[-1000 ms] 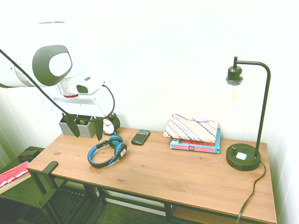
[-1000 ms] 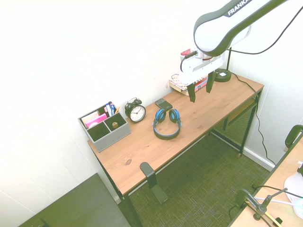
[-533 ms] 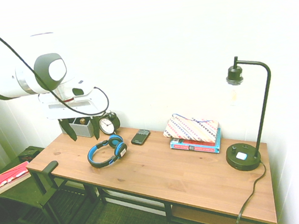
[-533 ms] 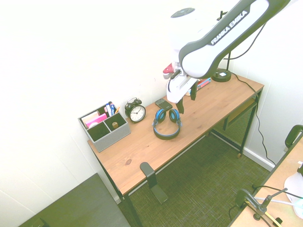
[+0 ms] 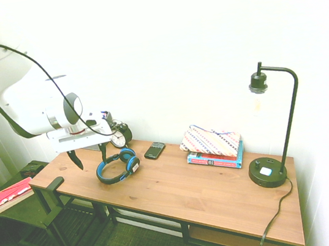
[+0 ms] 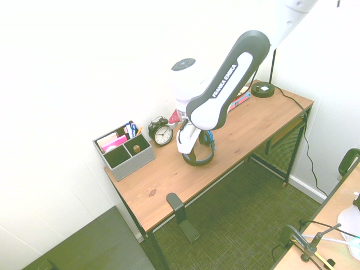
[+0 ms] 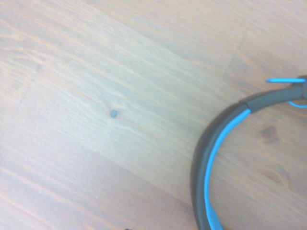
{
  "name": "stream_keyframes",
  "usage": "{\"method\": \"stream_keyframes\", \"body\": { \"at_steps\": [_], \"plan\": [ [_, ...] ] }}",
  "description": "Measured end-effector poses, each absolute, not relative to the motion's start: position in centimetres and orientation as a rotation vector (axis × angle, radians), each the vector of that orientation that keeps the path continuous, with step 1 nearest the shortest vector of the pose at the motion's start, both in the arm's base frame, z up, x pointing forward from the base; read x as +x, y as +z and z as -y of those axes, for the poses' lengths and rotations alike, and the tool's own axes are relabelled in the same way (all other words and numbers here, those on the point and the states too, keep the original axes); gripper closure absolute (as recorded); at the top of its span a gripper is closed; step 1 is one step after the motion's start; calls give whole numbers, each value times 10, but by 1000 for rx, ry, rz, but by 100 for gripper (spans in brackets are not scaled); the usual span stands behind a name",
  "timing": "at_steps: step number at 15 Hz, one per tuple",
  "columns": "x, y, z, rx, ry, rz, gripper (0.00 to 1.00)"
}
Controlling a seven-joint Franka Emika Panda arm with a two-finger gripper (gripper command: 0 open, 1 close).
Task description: Hang the headphone
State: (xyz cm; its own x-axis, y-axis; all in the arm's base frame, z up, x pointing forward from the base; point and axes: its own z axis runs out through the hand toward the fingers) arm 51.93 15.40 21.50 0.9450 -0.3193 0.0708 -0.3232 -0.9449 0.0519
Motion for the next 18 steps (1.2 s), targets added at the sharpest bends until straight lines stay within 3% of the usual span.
{"method": "stream_keyframes", "body": {
  "at_steps": [7,18],
  "plan": [
    [559,166,-164,3036,58,504,100],
    [570,163,-175,3037,36,523,100]
  ]
}}
